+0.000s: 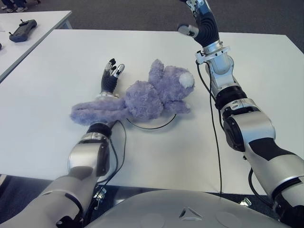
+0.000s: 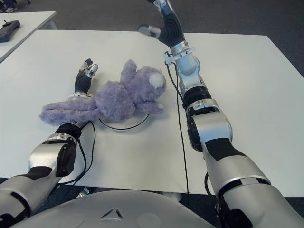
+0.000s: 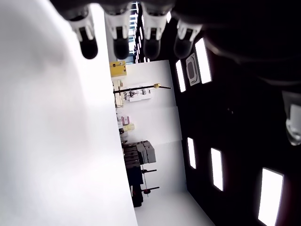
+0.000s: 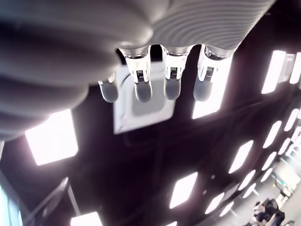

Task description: Put the doll into the plate.

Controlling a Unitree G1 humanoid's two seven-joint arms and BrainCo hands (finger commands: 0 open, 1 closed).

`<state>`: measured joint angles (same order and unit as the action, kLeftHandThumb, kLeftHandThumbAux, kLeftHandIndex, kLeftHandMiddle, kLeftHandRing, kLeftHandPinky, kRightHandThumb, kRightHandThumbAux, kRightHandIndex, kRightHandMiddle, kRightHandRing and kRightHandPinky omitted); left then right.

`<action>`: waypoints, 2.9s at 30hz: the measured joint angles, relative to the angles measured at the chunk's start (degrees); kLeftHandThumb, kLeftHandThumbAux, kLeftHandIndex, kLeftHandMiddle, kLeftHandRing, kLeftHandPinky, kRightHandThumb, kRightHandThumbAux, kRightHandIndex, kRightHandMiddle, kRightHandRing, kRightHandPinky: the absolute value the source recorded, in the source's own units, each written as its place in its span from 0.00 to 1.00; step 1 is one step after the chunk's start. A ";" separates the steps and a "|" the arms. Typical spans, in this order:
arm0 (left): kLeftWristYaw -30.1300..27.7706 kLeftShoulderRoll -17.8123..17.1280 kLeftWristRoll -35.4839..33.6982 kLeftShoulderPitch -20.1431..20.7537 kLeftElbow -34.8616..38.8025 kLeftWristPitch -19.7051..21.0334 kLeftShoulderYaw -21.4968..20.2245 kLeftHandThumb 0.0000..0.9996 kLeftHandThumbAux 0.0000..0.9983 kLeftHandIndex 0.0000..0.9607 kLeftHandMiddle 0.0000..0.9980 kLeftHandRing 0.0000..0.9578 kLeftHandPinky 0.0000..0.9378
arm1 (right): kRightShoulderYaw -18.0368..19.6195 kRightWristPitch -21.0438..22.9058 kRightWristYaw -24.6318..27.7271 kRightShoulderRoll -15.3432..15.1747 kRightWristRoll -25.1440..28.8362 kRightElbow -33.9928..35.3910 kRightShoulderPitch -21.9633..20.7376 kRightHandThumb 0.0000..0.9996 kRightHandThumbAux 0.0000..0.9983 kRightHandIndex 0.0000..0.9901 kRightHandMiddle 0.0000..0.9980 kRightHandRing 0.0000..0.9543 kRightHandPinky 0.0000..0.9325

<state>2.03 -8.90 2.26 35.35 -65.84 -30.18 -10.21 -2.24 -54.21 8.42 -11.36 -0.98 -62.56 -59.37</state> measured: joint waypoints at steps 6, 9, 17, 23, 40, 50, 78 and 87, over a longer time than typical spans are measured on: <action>0.00 0.00 0.02 0.03 0.00 0.00 0.03 0.00 0.38 0.00 0.00 0.00 0.00 | 3.29 2.66 2.12 1.14 3.13 -1.77 -0.32 0.00 0.43 0.00 0.00 0.00 0.00; 0.00 0.00 0.02 0.03 0.00 0.00 0.02 0.00 0.38 0.00 0.00 0.00 0.00 | 4.65 3.77 2.67 1.51 3.81 -2.75 -0.58 0.00 0.44 0.00 0.00 0.00 0.00; 0.00 0.00 0.01 0.03 0.00 0.00 0.00 0.00 0.37 0.00 0.00 0.00 0.00 | 8.06 6.43 2.82 1.58 4.88 -6.04 -2.01 0.00 0.46 0.00 0.00 0.00 0.00; 0.00 0.00 0.02 0.04 0.00 0.01 0.01 0.00 0.38 0.00 0.00 0.00 0.00 | 10.46 8.64 2.96 1.46 5.64 -8.11 -2.72 0.00 0.50 0.00 0.00 0.00 0.00; 0.00 0.00 0.03 0.05 0.00 0.01 0.01 0.00 0.38 0.00 0.00 0.00 0.00 | 16.48 16.21 3.80 0.20 5.77 -11.57 -2.79 0.00 0.58 0.02 0.02 0.00 0.00; 0.00 0.00 0.02 0.06 0.00 0.01 0.01 0.00 0.38 0.00 0.00 0.00 0.00 | 20.29 21.68 3.32 0.23 6.05 -12.44 -2.72 0.00 0.61 0.02 0.02 0.00 0.00; 0.00 -0.01 0.04 0.07 0.01 -0.82 -0.01 0.00 0.39 0.00 0.00 0.00 0.00 | 25.30 28.54 -1.52 3.89 5.89 -13.45 2.03 0.00 0.61 0.01 0.02 0.00 0.00; 0.07 -0.01 -0.11 0.07 0.01 -0.94 -0.11 0.00 0.41 0.00 0.01 0.00 0.00 | 26.22 29.34 -3.00 6.11 5.94 -13.48 4.30 0.00 0.61 0.02 0.03 0.01 0.00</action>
<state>2.10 -8.91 2.15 35.42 -65.84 -31.12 -10.32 23.98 -24.88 5.42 -5.25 4.95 -76.04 -55.07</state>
